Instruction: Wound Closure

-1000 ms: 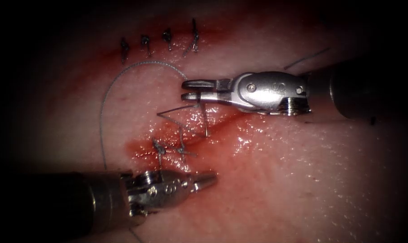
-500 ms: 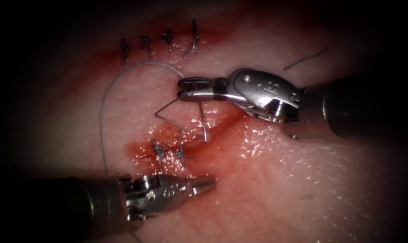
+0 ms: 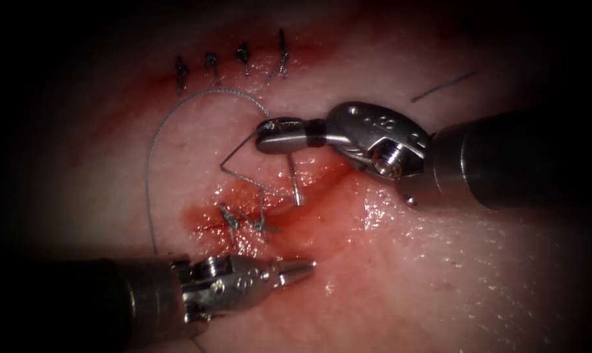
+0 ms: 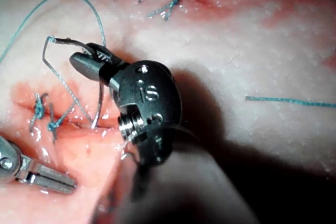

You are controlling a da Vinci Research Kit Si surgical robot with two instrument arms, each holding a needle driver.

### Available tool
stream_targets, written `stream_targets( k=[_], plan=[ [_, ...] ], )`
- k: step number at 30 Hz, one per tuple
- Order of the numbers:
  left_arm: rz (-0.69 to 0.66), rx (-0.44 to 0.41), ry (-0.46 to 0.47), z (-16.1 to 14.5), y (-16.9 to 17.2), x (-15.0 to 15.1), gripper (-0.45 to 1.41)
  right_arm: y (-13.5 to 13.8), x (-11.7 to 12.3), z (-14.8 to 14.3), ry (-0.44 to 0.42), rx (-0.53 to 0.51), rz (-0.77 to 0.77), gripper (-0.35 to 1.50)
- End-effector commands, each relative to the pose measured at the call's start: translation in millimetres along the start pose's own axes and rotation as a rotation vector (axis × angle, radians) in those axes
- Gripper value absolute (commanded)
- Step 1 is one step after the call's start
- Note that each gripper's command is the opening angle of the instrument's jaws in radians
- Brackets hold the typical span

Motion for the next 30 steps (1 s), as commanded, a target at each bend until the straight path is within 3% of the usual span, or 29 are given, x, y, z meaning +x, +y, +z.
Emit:
stream_targets(
  k=[1,17,22,30],
  plan=[
    [0.002,-0.003,-0.005,0.9,0.7,-0.2,-0.2,0.0,-0.2,1.1,0.001,0.021,0.06,-0.35],
    [0.011,-0.001,-0.015,0.6,0.8,-0.9,-0.22,-1.1,-1.2,2.5,-0.048,0.103,0.391,-0.35],
    [0.013,-0.003,-0.014,0.4,0.6,-1.0,-0.22,-2.6,-2.2,3.2,-0.093,0.157,0.525,-0.35],
    [0.016,0.004,-0.018,-0.6,0.1,-1.4,-0.22,-5.5,-5.0,3.5,-0.166,0.188,0.568,-0.35]
  ],
)
